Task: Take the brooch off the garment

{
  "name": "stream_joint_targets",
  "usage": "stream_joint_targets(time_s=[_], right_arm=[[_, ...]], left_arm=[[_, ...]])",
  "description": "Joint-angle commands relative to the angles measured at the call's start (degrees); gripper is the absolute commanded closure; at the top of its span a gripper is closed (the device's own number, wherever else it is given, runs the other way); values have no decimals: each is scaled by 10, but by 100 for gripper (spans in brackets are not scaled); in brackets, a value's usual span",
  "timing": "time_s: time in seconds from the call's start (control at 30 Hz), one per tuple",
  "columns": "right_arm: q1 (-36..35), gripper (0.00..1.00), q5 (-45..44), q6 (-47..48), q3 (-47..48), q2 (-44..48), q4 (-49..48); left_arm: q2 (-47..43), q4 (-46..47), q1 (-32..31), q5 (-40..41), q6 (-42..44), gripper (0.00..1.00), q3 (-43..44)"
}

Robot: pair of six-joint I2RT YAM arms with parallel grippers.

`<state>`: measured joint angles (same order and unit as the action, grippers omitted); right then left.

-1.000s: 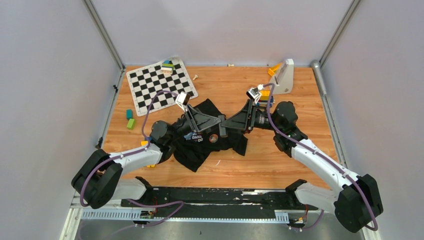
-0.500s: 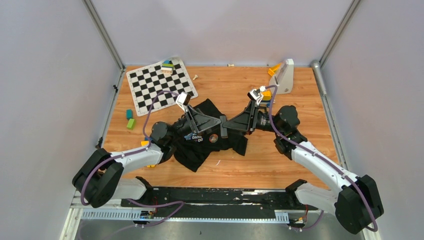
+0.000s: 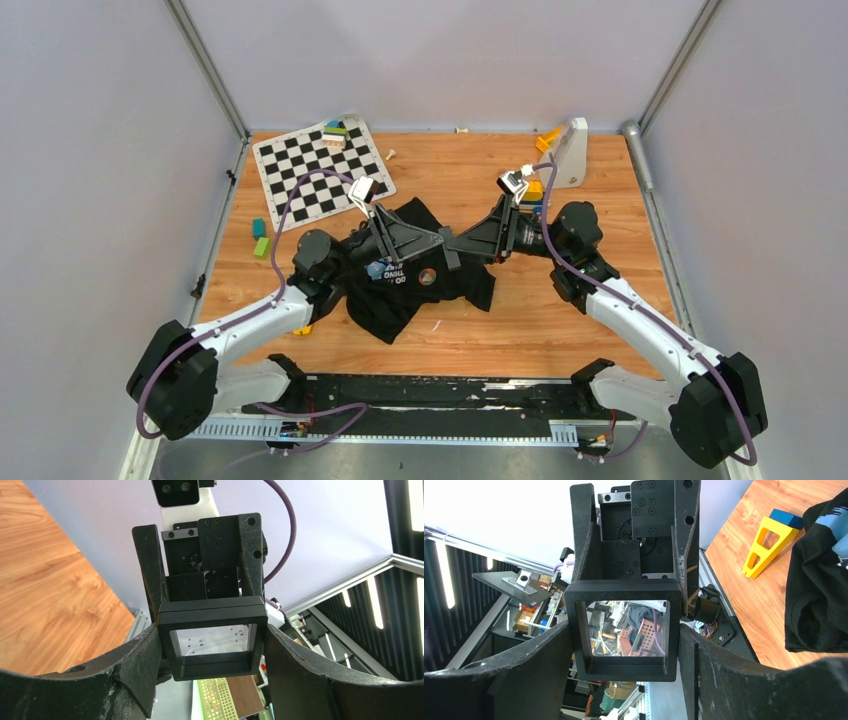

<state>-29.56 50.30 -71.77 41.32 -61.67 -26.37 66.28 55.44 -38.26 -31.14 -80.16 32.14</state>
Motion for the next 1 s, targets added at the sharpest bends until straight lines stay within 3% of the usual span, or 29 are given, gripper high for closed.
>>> stream_joint_targets(time_s=[0.0, 0.23, 0.37, 0.57, 0.73, 0.83, 0.93, 0.97], right_arm=[[-16, 49, 8, 24, 33, -7, 40], [-25, 54, -1, 47, 38, -2, 64], [-31, 55, -11, 58, 35, 3, 80], [-38, 55, -21, 67, 32, 10, 92], [-44, 55, -31, 79, 33, 16, 106], [-44, 53, -35, 85, 33, 20, 115], [-45, 45, -40, 95, 34, 26, 130], [-45, 42, -43, 101, 36, 29, 138]], left_arm=[[1, -86, 1, -5, 70, 43, 29], [7, -94, 1, 8, 78, 47, 24], [9, -104, 1, 10, 83, 27, 25], [13, -110, 1, 20, 85, 28, 25], [26, -107, 1, 21, 82, 21, 27], [28, -106, 1, 23, 83, 30, 26], [30, -109, 1, 27, 93, 61, 24], [30, -110, 0, 28, 95, 67, 21]])
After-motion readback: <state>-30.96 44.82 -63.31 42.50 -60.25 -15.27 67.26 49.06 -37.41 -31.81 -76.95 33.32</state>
